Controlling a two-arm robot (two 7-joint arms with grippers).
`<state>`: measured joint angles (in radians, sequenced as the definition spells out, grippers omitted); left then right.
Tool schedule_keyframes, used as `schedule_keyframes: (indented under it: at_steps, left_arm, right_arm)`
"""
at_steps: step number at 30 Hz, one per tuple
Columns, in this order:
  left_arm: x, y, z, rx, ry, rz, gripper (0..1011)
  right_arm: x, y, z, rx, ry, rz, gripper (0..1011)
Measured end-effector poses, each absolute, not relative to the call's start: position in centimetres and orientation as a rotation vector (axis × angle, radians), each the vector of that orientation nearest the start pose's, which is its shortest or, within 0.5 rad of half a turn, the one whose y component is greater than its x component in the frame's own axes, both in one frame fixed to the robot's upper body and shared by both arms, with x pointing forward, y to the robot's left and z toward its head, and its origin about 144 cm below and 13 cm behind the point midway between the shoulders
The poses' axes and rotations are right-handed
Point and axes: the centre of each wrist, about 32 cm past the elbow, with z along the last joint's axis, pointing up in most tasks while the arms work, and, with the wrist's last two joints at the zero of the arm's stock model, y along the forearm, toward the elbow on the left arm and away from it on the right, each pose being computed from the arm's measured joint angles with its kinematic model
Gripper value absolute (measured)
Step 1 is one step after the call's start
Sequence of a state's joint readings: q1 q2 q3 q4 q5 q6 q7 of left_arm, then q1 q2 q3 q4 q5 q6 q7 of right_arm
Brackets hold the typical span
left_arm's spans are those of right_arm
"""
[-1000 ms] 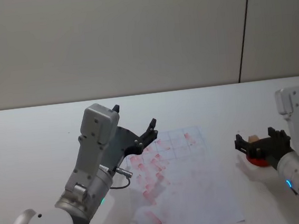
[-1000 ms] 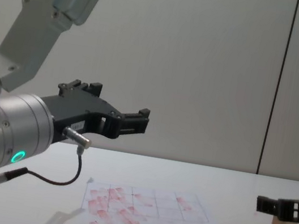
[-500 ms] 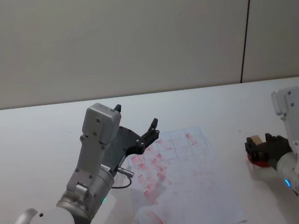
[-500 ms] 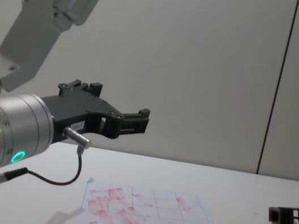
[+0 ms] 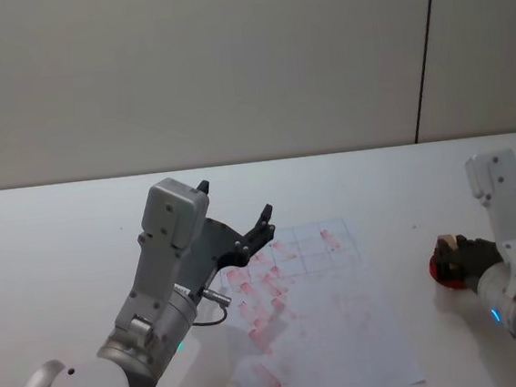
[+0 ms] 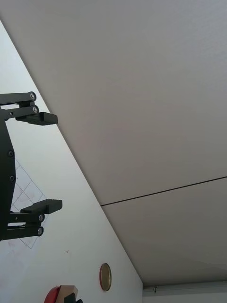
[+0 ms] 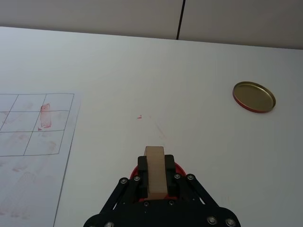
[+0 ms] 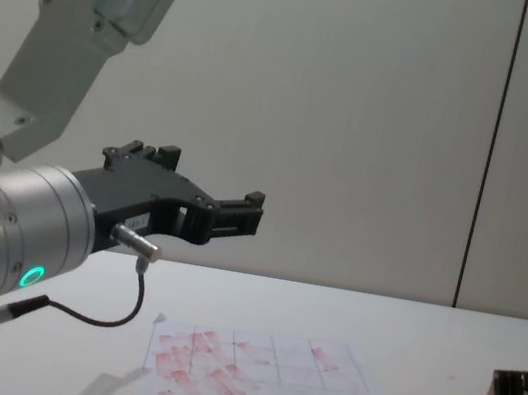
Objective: Use the one hand to pick up the stamp and affix it onto the A4 paper.
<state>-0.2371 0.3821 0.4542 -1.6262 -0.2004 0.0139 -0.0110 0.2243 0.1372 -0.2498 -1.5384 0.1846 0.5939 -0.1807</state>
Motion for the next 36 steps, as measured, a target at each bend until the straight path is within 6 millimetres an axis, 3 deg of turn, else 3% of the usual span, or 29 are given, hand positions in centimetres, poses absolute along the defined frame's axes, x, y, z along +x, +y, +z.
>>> schedule_keyframes:
  at_steps: [22, 36]
  left_arm:
    - [49.2, 19.8, 120.4, 0.061, -0.268, 1.124, 993]
    - [49.2, 19.8, 120.4, 0.061, -0.268, 1.124, 993]
  right_arm:
    - [50.4, -18.8, 121.3, -0.408, 0.223, -1.516, 200]
    - [50.1, -19.0, 121.1, -0.429, 0.28, -1.516, 200]
